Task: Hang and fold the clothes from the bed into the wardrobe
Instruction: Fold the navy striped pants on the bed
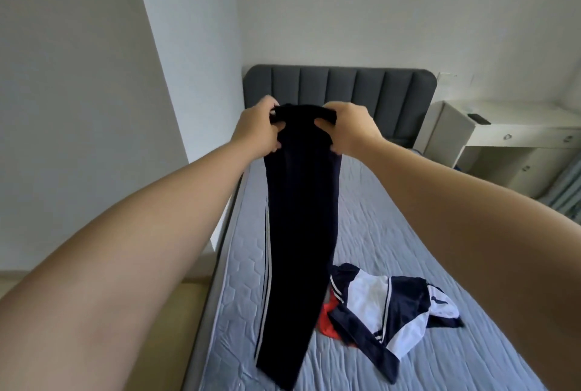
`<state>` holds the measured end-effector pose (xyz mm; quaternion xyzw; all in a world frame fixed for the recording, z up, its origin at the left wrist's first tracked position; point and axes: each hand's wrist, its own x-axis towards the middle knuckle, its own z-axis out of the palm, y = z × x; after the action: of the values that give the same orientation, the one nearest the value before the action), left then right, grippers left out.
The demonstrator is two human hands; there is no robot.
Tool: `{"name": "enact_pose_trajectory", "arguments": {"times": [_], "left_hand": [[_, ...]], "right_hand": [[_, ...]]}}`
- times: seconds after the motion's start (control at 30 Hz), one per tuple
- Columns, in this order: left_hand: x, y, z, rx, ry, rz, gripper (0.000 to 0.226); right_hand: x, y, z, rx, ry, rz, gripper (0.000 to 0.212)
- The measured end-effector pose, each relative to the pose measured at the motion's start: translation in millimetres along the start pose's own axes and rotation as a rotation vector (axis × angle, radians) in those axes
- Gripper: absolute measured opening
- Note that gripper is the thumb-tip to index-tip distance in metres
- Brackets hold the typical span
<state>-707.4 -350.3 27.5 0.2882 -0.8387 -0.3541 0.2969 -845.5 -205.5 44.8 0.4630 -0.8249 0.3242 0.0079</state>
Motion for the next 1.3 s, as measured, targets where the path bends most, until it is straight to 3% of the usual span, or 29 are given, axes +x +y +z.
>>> {"name": "enact_pose_trajectory", "arguments": {"times": [0.1,0.2,0.33,0.43,0.57,0.73,0.9,1.0,1.17,1.3], "left_hand": [[2,17,-16,-0.101,0.123,0.13,0.019],[-9,22,-23,-0.135,0.188,0.217,0.02],[-45,6,-18,-0.135,0.22,0.243,0.023],[-85,-31,-1,-0.139,0.189,0.148,0.031],[-148,-106,39,-0.048,0.078,-0.03,0.025],[-241,-216,100,0.21,-0.22,-0.17,0.024],[-341,-291,146,0.43,-0.528,-0.237,0.027],[-383,-313,161,0.473,-0.713,-0.191,0.028],[-436,-317,170,0.417,-0.952,-0.229,0.027],[-461,-314,167,0.328,-0.963,-0.303,0.022]], "right_hand": [[-3,-10,-10,0.169,0.151,-0.111,0.019],[-18,-13,-11,0.131,0.284,-0.248,0.021],[-48,-5,5,0.075,0.263,-0.331,0.021],[-78,10,34,0.062,0.149,-0.312,0.023],[-134,40,103,0.061,-0.071,-0.198,0.022],[-228,89,206,0.013,-0.371,-0.046,0.012],[-322,121,283,-0.252,-0.729,0.076,0.019],[-363,127,309,-0.379,-0.909,0.076,0.024],[-411,128,329,-0.364,-1.174,0.193,0.014],[-430,119,329,-0.327,-1.244,0.205,0.016]]}}
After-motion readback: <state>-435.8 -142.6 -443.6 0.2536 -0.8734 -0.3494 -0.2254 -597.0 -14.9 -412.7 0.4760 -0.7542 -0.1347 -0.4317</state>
